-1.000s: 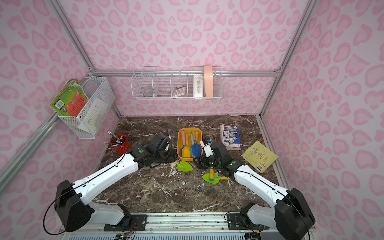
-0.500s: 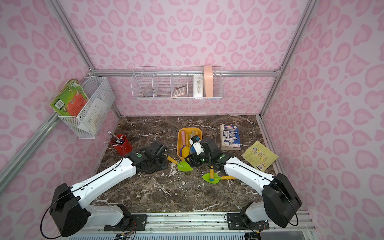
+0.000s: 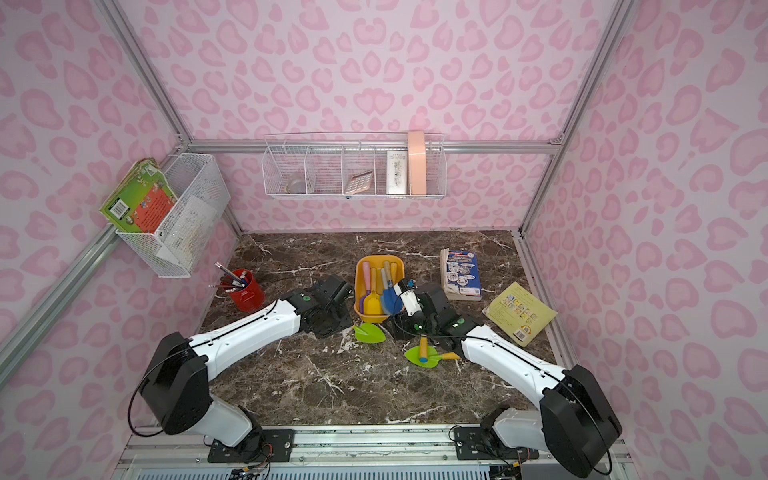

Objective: Put the shovel into the storage box
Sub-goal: Pick up the shovel from the center of the board.

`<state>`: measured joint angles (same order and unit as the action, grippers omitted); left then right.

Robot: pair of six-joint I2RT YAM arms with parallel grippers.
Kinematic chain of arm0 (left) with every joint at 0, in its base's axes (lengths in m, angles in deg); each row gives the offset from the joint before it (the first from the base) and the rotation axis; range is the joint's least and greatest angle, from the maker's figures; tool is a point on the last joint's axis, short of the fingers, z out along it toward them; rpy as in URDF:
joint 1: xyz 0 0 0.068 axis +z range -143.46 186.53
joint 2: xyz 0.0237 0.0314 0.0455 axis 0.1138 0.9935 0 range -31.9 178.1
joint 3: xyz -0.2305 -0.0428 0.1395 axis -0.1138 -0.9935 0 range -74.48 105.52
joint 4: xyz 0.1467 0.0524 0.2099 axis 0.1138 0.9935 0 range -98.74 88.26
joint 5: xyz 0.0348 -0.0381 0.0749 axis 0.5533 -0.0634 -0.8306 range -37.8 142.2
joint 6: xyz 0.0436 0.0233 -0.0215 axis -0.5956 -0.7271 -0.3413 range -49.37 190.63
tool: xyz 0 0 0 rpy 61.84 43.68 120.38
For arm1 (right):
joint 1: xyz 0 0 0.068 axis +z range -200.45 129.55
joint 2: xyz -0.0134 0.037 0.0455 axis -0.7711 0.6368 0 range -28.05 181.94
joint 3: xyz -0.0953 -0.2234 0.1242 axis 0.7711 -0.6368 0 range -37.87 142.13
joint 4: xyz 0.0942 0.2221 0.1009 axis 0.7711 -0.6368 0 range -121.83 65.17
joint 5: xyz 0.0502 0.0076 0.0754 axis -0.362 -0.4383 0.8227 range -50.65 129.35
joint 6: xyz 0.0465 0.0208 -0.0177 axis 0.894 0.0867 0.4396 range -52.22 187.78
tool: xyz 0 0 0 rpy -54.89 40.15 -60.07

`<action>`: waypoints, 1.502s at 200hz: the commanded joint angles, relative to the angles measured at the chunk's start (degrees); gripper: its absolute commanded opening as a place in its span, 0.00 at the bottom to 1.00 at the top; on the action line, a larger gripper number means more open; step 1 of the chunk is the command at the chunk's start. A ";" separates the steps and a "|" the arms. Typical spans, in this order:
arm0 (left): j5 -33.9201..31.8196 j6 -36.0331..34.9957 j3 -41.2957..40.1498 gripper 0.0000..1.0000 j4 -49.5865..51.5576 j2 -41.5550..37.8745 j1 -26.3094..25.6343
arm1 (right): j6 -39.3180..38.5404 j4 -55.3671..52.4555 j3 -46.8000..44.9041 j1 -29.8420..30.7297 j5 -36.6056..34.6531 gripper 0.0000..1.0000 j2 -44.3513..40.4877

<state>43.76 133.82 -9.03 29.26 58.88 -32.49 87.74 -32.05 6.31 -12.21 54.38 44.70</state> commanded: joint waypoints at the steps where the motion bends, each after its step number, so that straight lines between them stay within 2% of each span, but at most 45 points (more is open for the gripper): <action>1: -1.56 3.41 1.19 0.55 -0.67 2.51 0.44 | 1.00 0.18 -1.24 -0.77 -0.70 0.75 -1.67; 86: -1.60 9.17 3.54 0.56 -1.97 10.07 1.84 | 1.64 1.25 -5.14 -3.10 -0.94 0.75 -6.04; 130: -2.21 9.44 5.87 0.55 -1.09 13.50 2.02 | 1.74 1.24 -5.59 -3.60 -0.61 0.74 -6.47; 236: -2.22 9.49 5.57 0.53 -1.70 17.92 2.59 | 2.31 1.42 -6.77 -4.27 -0.44 0.74 -7.27; 275: -1.59 9.05 5.06 0.47 -2.40 18.64 2.73 | 2.45 1.40 -7.00 -4.31 -0.61 0.74 -7.67; 300: -1.31 8.43 4.92 0.39 -2.40 18.64 2.73 | 2.60 1.42 -7.24 -4.31 -0.96 0.74 -7.97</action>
<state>42.23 143.49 -3.81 26.29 77.09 -29.80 90.08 -31.05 -0.66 -16.54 53.68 37.07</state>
